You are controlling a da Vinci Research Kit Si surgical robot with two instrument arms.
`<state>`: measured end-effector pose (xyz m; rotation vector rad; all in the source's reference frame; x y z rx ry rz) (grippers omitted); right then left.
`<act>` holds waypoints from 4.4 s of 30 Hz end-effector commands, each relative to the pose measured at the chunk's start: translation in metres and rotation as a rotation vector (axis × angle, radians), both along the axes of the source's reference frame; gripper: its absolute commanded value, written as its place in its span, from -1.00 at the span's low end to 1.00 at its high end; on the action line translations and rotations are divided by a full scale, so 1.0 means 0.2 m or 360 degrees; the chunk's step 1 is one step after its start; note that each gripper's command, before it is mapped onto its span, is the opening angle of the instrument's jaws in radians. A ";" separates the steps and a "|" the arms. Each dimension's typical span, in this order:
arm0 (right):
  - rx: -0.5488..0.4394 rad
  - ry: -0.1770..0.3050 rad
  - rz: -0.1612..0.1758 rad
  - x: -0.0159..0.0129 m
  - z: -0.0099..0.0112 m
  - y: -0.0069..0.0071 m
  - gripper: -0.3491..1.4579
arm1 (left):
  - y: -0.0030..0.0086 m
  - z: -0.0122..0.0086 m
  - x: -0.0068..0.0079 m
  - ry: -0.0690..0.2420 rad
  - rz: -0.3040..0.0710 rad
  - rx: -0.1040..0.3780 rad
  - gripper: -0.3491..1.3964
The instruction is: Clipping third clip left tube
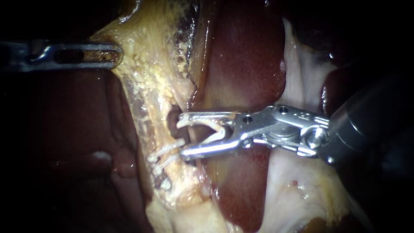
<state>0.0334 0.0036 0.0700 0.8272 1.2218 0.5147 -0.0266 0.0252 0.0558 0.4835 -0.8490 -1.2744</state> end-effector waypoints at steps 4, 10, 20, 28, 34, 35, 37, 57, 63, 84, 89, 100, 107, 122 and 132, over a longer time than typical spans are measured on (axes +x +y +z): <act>-0.0019 -0.0045 -0.0025 0.003 0.007 0.001 -0.12 | -0.002 -0.002 -0.001 0.0000 0.0003 0.0002 -1.00; -0.0017 -0.0070 -0.0032 0.003 0.015 0.004 -0.12 | -0.004 -0.004 -0.001 -0.0002 0.0011 -0.0002 -1.00; -0.0018 -0.0076 -0.0024 0.008 0.022 0.008 -0.12 | -0.005 -0.006 -0.001 -0.0003 0.0011 -0.0001 -1.00; 0.0019 -0.0054 -0.0071 0.016 0.027 0.003 -0.12 | -0.005 -0.006 -0.001 -0.0007 0.0015 0.0001 -1.00; 0.0059 -0.0024 -0.0135 0.017 0.030 -0.001 -0.12 | -0.005 -0.006 0.000 -0.0008 0.0017 0.0002 -1.00; 0.0059 -0.0015 -0.0148 0.017 0.030 -0.001 -0.12 | -0.005 -0.007 0.000 -0.0008 0.0016 0.0002 -1.00; 0.0083 0.0019 -0.0156 0.018 0.030 -0.001 -0.12 | -0.005 -0.007 0.000 -0.0008 0.0017 0.0002 -1.00; 0.0312 0.0338 -0.0237 0.016 0.023 0.001 -0.12 | -0.001 -0.003 0.005 -0.0016 0.0021 0.0002 -1.00; 0.0376 0.0396 -0.0259 0.026 0.024 -0.002 -0.12 | -0.001 -0.002 0.004 -0.0012 0.0017 0.0001 -1.00; 0.0640 0.0562 -0.0281 0.046 0.023 -0.010 -0.14 | -0.001 -0.002 0.002 -0.0010 0.0012 0.0000 -1.00; 0.0669 0.0551 -0.0237 0.049 0.026 -0.008 -0.15 | -0.001 -0.002 0.001 -0.0008 0.0011 0.0000 -1.00; 0.0744 0.0458 -0.0095 0.048 0.039 0.002 -0.21 | -0.002 -0.004 0.000 -0.0006 0.0007 0.0000 -1.00; 0.0748 0.0451 -0.0073 0.048 0.036 0.004 -0.23 | -0.002 -0.004 0.000 -0.0006 0.0007 0.0000 -1.00; 0.0739 0.0408 0.0005 0.044 0.040 0.007 -1.00 | -0.002 -0.004 0.000 -0.0006 0.0007 0.0000 -1.00; 0.0696 0.0291 -0.0004 0.043 0.039 0.006 -1.00 | -0.002 -0.004 0.000 -0.0006 0.0007 0.0000 -1.00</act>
